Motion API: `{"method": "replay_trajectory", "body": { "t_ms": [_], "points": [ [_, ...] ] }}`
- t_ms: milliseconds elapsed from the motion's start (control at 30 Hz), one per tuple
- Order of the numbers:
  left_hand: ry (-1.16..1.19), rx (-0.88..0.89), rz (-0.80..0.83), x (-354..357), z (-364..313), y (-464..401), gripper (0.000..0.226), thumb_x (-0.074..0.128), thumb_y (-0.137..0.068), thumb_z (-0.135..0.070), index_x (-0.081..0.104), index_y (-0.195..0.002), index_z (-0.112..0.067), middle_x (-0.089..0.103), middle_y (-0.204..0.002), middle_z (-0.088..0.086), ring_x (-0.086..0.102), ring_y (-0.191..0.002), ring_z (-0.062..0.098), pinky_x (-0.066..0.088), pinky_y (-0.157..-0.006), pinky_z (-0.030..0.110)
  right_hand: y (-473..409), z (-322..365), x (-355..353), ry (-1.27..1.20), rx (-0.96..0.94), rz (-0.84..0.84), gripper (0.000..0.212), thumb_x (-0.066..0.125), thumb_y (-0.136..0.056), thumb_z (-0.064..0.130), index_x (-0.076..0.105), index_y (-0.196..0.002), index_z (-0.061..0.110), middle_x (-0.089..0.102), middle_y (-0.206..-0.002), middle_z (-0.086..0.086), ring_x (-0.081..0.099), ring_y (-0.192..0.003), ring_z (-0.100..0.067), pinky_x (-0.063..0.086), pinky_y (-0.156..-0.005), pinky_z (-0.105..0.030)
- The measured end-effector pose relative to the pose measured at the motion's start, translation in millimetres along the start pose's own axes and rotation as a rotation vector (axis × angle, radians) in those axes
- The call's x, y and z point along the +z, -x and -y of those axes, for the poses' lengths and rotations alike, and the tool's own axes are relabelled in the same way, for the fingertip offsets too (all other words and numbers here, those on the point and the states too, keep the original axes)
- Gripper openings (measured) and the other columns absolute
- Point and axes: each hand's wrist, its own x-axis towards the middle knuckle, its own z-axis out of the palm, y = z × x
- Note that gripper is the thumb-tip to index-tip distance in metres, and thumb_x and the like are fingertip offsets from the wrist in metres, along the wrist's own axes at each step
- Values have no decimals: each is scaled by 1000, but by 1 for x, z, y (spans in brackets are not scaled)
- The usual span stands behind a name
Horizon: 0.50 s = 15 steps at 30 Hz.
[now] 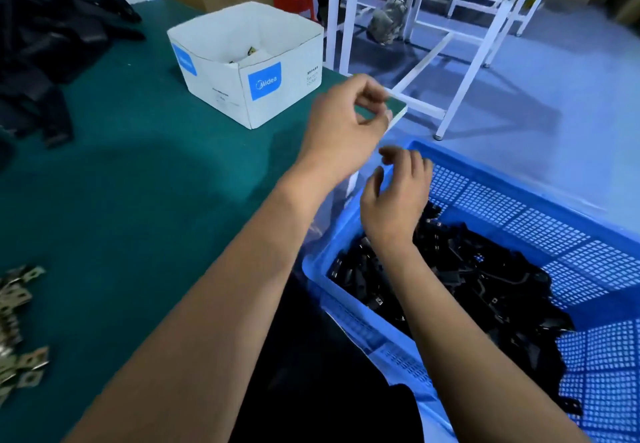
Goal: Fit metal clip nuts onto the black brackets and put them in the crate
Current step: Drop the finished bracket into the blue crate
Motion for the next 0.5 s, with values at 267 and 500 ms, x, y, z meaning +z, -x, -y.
{"method": "replay_trajectory", "body": {
  "t_ms": [267, 500],
  "points": [
    [-187, -187, -434, -174, 34, 28, 11, 69, -85, -7, 69, -89, -17, 70, -84, -9, 71, -84, 13, 60, -83, 46, -23, 171, 66, -311, -183, 643, 20, 65, -88, 12, 63, -108, 12, 71, -100, -8, 66, -90, -31, 53, -81, -43],
    [-280, -413, -746, -318, 63, 106, 12, 69, -83, -16, 68, -81, -27, 74, -85, 0, 73, -83, 22, 61, -83, 49, 34, 301, 149, -123, -562, 982, 65, 71, -91, 32, 41, -148, 21, 44, -141, -19, 43, -127, -41, 39, -106, -43]
  ]
}}
